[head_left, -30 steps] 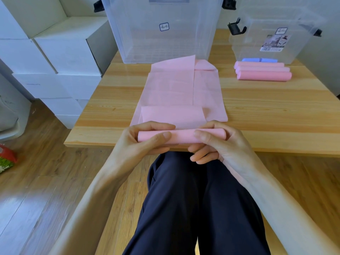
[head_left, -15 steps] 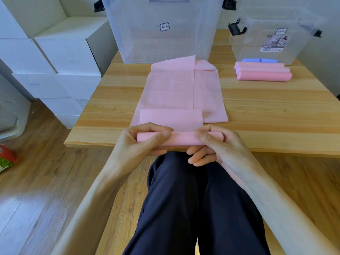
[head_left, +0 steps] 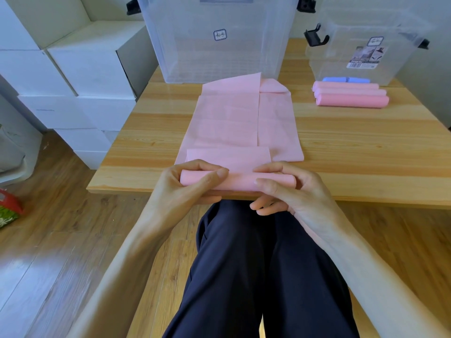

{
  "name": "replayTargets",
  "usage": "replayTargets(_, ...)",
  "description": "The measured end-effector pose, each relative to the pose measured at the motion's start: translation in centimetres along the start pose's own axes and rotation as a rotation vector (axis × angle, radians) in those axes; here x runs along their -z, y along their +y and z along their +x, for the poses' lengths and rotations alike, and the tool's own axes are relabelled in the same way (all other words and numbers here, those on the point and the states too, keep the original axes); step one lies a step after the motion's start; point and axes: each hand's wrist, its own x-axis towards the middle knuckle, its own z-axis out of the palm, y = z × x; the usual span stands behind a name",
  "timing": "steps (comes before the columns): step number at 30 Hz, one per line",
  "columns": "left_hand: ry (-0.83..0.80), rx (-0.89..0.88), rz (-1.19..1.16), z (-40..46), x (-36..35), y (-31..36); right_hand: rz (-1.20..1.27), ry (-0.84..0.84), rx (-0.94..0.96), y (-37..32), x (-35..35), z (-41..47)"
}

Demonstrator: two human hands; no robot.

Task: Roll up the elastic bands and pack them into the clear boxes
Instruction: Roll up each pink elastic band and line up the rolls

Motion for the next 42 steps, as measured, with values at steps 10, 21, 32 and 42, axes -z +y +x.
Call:
replayTargets(10, -0.011, -0.013, -0.050, 0.2, 0.1, -0.1, 0.017, -0.040, -0.004, -0.2, 0.0, -0.1)
replayTargets(21, 0.005, 0.002, -0.031, 0.1, 0.3, 0.1, -0.008, -0.026, 0.013, -0.1, 0.0, 0.0)
replayTargets(32, -0.030, -0.042, -0.017, 0.2, 0.5, -0.1, -0.072, -0.037, 0.022, -0.1, 0.0, 0.3)
replayTargets(42, 0.012, -0.073, 0.006, -0.2, -0.4, -1.0, -0.049, -0.010, 0.042, 0.3, -0.2, 0.4)
